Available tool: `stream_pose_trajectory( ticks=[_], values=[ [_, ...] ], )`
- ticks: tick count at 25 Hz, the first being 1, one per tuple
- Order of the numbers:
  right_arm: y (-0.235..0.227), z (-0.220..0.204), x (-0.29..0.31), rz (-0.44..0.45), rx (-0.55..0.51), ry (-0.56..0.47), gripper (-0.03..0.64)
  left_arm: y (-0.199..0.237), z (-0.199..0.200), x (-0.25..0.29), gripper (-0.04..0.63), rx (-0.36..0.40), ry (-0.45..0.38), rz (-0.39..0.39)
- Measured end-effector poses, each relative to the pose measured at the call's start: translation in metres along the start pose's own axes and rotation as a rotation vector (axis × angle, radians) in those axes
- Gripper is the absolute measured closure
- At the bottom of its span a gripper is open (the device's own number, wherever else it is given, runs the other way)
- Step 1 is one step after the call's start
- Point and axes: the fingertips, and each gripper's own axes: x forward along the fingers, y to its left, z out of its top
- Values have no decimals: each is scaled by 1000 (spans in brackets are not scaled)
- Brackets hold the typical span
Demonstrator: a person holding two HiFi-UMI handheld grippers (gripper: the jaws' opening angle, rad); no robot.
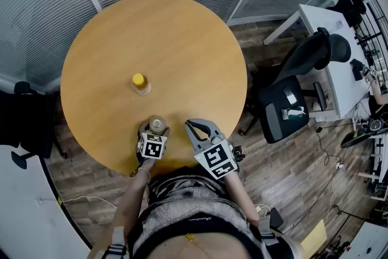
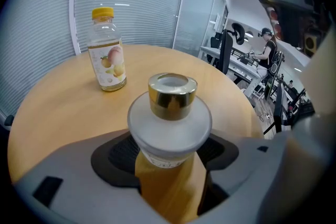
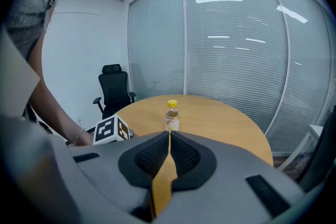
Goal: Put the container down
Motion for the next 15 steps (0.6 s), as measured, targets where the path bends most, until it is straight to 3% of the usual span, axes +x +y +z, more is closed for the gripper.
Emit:
stream_pose_trajectory(
  ticks=[15],
  values=[
    [3, -1, 3, 5, -3, 1, 595, 0, -7, 0, 256, 29, 15, 11]
  ],
)
